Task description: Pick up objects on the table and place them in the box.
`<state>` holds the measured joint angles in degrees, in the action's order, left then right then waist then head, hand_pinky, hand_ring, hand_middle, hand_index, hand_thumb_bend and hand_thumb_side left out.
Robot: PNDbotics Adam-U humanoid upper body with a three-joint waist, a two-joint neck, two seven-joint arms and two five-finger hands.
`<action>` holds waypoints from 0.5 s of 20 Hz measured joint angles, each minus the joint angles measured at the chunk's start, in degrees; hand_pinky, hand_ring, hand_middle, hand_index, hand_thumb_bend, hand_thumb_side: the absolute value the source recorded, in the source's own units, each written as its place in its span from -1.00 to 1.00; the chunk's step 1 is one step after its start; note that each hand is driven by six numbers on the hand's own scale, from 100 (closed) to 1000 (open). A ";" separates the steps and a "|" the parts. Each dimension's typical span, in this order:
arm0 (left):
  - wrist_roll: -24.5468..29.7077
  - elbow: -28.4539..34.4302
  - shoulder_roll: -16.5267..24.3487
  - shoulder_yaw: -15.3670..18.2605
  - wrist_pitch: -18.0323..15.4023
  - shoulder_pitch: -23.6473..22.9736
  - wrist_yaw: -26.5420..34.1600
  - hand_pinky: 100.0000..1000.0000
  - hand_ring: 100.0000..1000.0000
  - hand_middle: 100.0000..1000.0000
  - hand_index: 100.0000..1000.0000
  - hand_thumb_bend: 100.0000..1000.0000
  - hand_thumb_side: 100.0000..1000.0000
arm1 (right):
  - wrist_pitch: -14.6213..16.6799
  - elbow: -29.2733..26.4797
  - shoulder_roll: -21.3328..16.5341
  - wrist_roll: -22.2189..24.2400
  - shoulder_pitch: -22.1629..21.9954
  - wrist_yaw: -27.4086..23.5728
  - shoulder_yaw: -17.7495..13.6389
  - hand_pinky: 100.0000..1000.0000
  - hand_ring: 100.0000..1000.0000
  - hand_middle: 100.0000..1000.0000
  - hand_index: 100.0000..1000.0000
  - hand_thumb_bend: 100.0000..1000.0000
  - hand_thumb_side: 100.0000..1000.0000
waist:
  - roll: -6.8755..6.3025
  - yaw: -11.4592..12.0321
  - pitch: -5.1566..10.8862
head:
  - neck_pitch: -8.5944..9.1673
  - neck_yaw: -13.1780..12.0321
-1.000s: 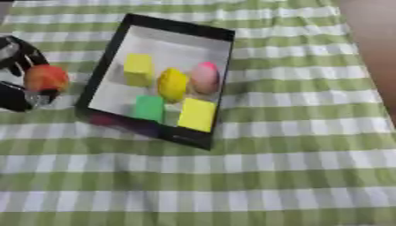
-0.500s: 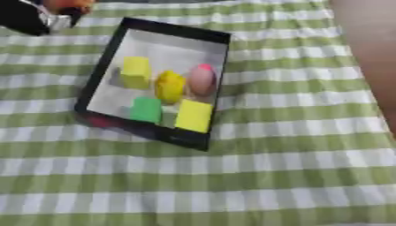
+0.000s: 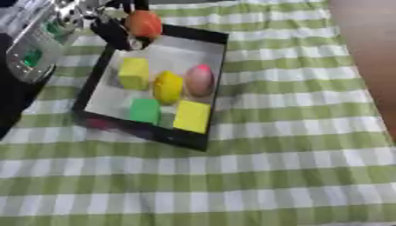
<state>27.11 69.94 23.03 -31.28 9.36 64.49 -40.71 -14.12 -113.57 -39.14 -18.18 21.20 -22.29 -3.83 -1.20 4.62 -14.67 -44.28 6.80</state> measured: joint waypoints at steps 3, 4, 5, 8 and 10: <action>-0.47 -4.10 -1.92 0.14 -2.16 -0.49 -2.15 0.33 0.22 0.23 0.40 -0.17 -1.00 | -0.05 0.00 0.00 0.05 0.00 -0.01 0.01 0.81 0.54 0.28 0.49 -0.26 -0.62 | 0.01 -0.20 0.00 | 0.00 0.01; -0.54 -5.04 -2.37 0.32 -2.88 -0.51 -2.59 0.35 0.25 0.26 0.44 -0.14 -1.00 | -0.05 0.00 0.01 0.05 0.00 -0.01 0.02 0.81 0.54 0.28 0.49 -0.25 -0.62 | 0.01 -0.22 0.00 | 0.00 0.01; -0.58 -5.82 -2.70 0.49 -3.51 -0.51 -2.94 0.44 0.37 0.38 0.57 0.02 -0.92 | -0.06 0.00 0.01 0.05 0.00 -0.01 0.02 0.81 0.54 0.28 0.49 -0.25 -0.62 | 0.02 -0.22 0.00 | 0.00 0.01; -0.45 -7.37 -3.19 1.10 -4.97 -0.77 -3.75 0.62 0.57 0.58 0.78 0.42 -0.46 | -0.07 0.00 0.01 0.04 -0.01 -0.01 0.02 0.81 0.54 0.28 0.49 -0.25 -0.62 | 0.02 -0.22 0.00 | 0.00 0.02; -0.52 -7.61 -3.24 1.62 -5.44 -1.16 -3.86 0.63 0.58 0.60 0.83 0.57 -0.30 | -0.05 0.00 0.01 0.02 -0.05 -0.01 0.00 0.81 0.54 0.28 0.49 -0.24 -0.62 | 0.02 -0.12 0.00 | 0.00 0.20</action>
<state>26.59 62.33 19.79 -29.66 3.92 63.33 -44.57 -14.17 -113.57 -39.13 -18.16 21.14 -22.31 -3.83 -1.19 4.50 -14.67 -44.28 7.00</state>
